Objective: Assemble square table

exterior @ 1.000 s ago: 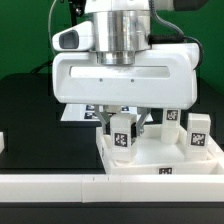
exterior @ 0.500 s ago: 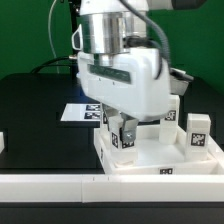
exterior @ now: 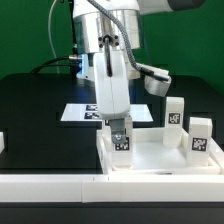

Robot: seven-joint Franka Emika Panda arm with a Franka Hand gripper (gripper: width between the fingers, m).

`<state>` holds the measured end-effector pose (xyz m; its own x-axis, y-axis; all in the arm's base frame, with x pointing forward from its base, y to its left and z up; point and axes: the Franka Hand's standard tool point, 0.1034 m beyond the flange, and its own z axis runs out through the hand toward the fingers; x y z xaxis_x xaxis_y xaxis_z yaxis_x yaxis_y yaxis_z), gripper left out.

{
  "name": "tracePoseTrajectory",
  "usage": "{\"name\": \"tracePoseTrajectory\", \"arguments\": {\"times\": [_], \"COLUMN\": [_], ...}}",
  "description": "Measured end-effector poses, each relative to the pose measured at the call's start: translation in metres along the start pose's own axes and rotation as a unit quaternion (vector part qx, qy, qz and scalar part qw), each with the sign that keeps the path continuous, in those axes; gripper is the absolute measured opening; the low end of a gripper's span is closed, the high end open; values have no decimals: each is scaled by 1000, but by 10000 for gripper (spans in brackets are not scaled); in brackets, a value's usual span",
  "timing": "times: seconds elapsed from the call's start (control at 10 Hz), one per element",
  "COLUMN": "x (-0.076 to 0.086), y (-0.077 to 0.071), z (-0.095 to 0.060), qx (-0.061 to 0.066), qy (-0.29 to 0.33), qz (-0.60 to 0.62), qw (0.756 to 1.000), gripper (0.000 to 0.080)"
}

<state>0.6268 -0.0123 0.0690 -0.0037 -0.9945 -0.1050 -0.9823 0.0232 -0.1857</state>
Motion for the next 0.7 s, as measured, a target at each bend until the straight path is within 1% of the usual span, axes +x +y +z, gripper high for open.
{"name": "tracePoseTrajectory", "arguments": {"times": [0.1, 0.2, 0.3, 0.4, 0.6, 0.7], "x": [-4, -7, -7, -6, -5, -5], "y": [-2, -4, -4, -4, -4, -4], "z": [-1, -2, -3, -3, -3, -3], "qx": [-2, -8, -16, -15, -14, -14], "qy": [2, -2, -13, -9, -10, -10], "qz": [-80, -190, -270, -290, -348, -390], "qw": [997, 982, 963, 957, 937, 921], "gripper": [437, 594, 632, 632, 648, 648]}}
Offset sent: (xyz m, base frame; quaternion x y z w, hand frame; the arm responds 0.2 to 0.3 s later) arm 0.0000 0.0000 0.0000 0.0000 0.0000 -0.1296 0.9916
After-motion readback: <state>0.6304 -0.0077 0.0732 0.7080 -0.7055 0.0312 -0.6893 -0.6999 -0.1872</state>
